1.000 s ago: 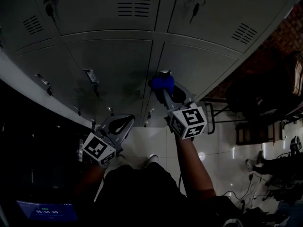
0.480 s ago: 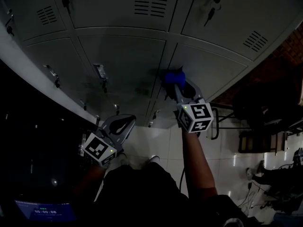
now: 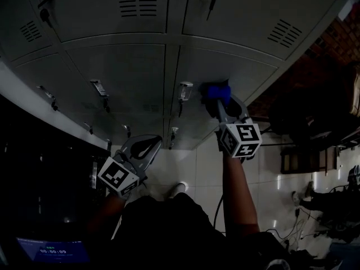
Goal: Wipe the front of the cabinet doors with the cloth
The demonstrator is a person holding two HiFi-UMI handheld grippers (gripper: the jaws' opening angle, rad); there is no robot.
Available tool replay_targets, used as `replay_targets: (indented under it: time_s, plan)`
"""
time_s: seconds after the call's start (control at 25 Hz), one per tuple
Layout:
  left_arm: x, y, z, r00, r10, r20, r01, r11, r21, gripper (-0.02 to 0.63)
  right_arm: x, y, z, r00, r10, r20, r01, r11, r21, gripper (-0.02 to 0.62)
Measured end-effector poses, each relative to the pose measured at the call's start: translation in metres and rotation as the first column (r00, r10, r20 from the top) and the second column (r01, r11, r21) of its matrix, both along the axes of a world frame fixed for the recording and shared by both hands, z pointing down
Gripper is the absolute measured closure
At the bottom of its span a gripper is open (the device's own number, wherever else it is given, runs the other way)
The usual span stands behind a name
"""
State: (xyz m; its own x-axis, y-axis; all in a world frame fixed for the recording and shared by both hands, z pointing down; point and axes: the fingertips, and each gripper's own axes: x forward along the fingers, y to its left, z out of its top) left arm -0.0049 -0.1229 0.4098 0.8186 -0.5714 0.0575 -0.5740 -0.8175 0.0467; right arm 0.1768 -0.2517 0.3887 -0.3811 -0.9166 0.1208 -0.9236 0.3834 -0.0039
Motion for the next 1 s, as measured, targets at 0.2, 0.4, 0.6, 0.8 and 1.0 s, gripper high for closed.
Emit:
replay_targets:
  time_s: [0.2,0.4,0.6,0.8,1.0]
  plan:
    - [0.029,-0.002,0.002,0.999,0.041,0.001,-0.041,0.999,0.000,0.606,0.054,0.004,0.003,0.996,0.089,-0.013,-0.089,0.996,0.001,0.511]
    - [0.048,0.000,0.003,0.998,0.068,0.007,-0.068,0.998,-0.003,0.606,0.105,0.009,0.005,0.983,0.183,-0.002,-0.183,0.983,0.002,0.511]
    - [0.056,0.003,0.003,0.996,0.086,0.016,-0.086,0.996,0.001,0.606,0.139,0.013,0.010,0.963,0.268,0.018,-0.268,0.963,-0.004,0.511]
    - [0.047,0.009,0.003,0.996,0.086,0.025,-0.086,0.996,-0.007,0.606,0.145,0.025,0.010,0.948,0.319,0.020,-0.319,0.948,0.004,0.511]
    - [0.033,0.012,-0.001,0.996,0.089,0.016,-0.089,0.996,-0.002,0.606,0.093,0.038,0.008,0.970,0.240,0.043,-0.240,0.971,0.014,0.511]
